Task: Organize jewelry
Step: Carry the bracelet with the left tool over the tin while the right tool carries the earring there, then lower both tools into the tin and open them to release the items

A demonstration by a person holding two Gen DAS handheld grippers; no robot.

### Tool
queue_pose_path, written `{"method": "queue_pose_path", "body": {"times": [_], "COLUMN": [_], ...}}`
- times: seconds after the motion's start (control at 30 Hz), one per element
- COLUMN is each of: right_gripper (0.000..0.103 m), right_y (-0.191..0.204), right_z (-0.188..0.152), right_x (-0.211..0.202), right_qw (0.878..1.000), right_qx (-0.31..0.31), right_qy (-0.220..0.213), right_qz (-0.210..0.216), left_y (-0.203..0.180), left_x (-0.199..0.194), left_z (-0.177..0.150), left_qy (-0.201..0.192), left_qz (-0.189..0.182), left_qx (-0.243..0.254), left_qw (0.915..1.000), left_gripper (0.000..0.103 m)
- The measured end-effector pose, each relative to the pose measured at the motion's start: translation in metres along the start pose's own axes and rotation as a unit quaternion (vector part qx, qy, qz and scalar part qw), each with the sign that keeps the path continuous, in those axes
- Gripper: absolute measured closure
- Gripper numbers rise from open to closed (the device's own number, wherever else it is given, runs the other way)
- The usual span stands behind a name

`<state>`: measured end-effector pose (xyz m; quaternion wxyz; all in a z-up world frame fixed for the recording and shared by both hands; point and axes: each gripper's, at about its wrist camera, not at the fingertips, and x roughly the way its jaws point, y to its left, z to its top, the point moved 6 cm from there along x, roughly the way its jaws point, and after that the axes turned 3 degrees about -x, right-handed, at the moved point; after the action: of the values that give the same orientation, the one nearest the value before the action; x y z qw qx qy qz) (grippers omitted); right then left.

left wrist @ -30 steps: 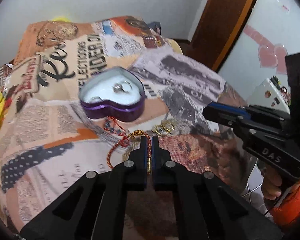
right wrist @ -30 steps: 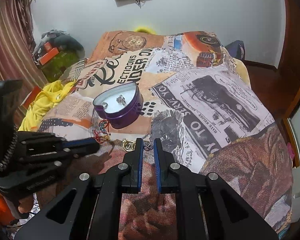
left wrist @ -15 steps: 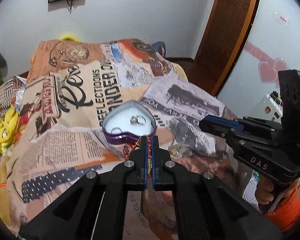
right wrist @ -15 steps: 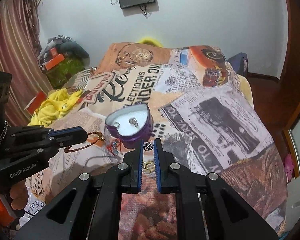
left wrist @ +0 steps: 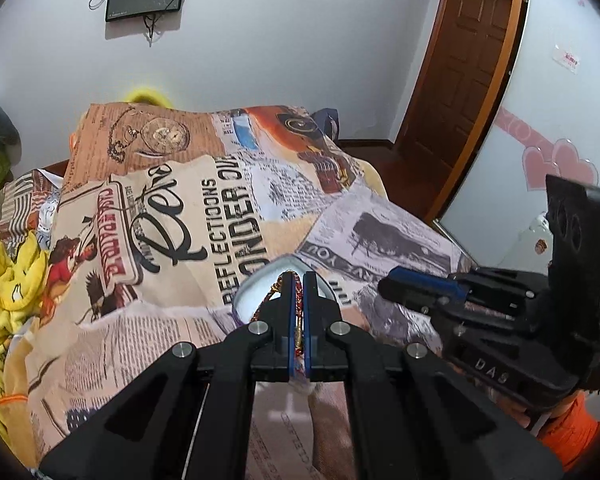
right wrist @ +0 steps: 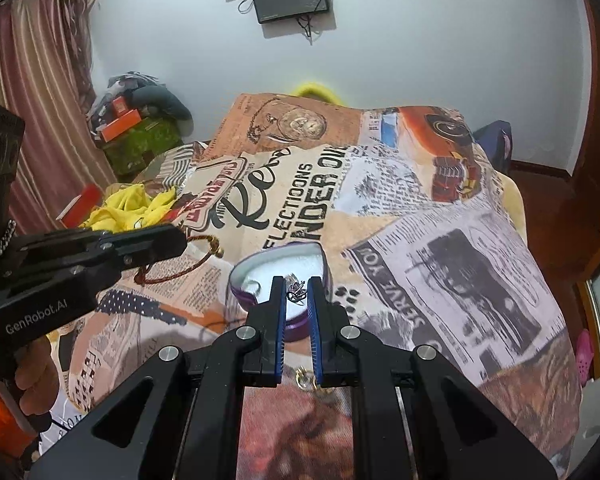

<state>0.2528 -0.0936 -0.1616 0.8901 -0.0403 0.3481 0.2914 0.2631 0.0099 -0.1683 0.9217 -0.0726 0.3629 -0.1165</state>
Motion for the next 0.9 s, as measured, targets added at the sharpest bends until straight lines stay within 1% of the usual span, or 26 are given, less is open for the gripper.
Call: {"method": "queue_pose_path", "body": {"times": [0.2, 0.4, 0.7, 0.9], "right_gripper": [0.094, 0.094, 0.094, 0.094], "right_y": [0.006, 0.009, 0.01, 0.007], "right_z": [0.006, 0.006, -0.001, -0.01], "right_x": [0.014, 0.032, 0.059, 0.068], "right_qw": [1.0, 1.0, 0.998, 0.997], "right_qx": [-0.004, -0.009, -0.014, -0.011], "right_qy": [0.004, 0.017, 0.046, 0.067], "right_qz": [0.01, 0.02, 0.03, 0.037], "left_y": [0.007, 0.012, 0.019, 0.018], "left_x": [0.013, 0.033, 0.066, 0.087], "left_z": [0.012, 0.016, 0.01, 0.001], "left_qy": [0.001, 0.013, 0.038, 0.064], "left_qz": [-0.005, -0.01, -0.013, -0.01], "left_qx": [-0.004, -0.004, -0.008, -0.001], "left_qw": [1.0, 0.9999, 0.9992, 0.9979], "left_gripper": [0.102, 0.102, 0.102, 0.102]}}
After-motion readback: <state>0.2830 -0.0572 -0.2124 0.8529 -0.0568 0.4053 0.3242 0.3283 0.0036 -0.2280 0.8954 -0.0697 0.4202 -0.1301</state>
